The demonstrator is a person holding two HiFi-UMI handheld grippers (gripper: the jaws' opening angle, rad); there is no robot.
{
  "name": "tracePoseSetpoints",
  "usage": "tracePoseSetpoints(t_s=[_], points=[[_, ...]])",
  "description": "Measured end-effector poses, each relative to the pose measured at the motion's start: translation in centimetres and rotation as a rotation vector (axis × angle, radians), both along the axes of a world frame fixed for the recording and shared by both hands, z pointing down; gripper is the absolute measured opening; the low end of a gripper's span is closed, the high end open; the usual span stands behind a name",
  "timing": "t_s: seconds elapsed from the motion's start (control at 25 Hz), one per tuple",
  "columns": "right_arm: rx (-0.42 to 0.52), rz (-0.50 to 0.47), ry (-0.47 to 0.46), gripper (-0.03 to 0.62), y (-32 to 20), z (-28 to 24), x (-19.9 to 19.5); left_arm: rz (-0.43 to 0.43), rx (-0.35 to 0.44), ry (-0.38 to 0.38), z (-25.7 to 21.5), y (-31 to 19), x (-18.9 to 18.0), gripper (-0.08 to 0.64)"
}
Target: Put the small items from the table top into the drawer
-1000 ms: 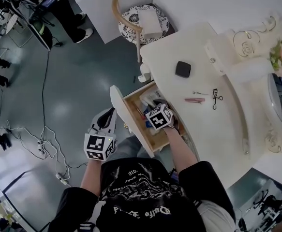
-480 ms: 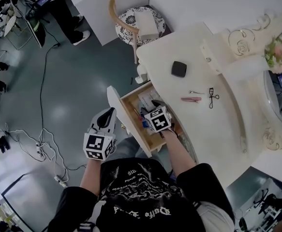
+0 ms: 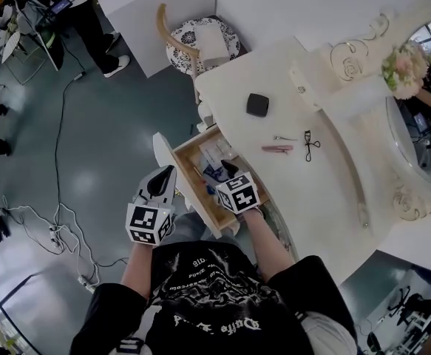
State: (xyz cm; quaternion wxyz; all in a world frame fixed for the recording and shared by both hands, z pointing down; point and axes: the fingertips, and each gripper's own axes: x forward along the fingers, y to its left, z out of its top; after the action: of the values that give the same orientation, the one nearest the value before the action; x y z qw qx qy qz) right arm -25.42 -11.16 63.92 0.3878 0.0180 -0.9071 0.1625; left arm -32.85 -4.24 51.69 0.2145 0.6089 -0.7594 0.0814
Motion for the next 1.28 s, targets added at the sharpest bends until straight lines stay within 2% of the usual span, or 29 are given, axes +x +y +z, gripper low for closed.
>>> tracePoseSetpoints(t_s=[0.36,0.6,1.28], points=[[0.055,0.09,-0.14,0.267,-1.3,-6.3,3.1,0.032,0.037,0.011,-0.9,-0.7,2.9,0.017],[0.118,0.131,-0.224,0.267,-1.9,-10.1,5.5,0.091,0.064,0.01,-1.5,-1.7,5.8,0.017],[0.225,0.353,-0.284,0.264,-3.7,-14.0,17.5,0.277,0.153,0.007,-3.5,-4.0,15.7,0.017]])
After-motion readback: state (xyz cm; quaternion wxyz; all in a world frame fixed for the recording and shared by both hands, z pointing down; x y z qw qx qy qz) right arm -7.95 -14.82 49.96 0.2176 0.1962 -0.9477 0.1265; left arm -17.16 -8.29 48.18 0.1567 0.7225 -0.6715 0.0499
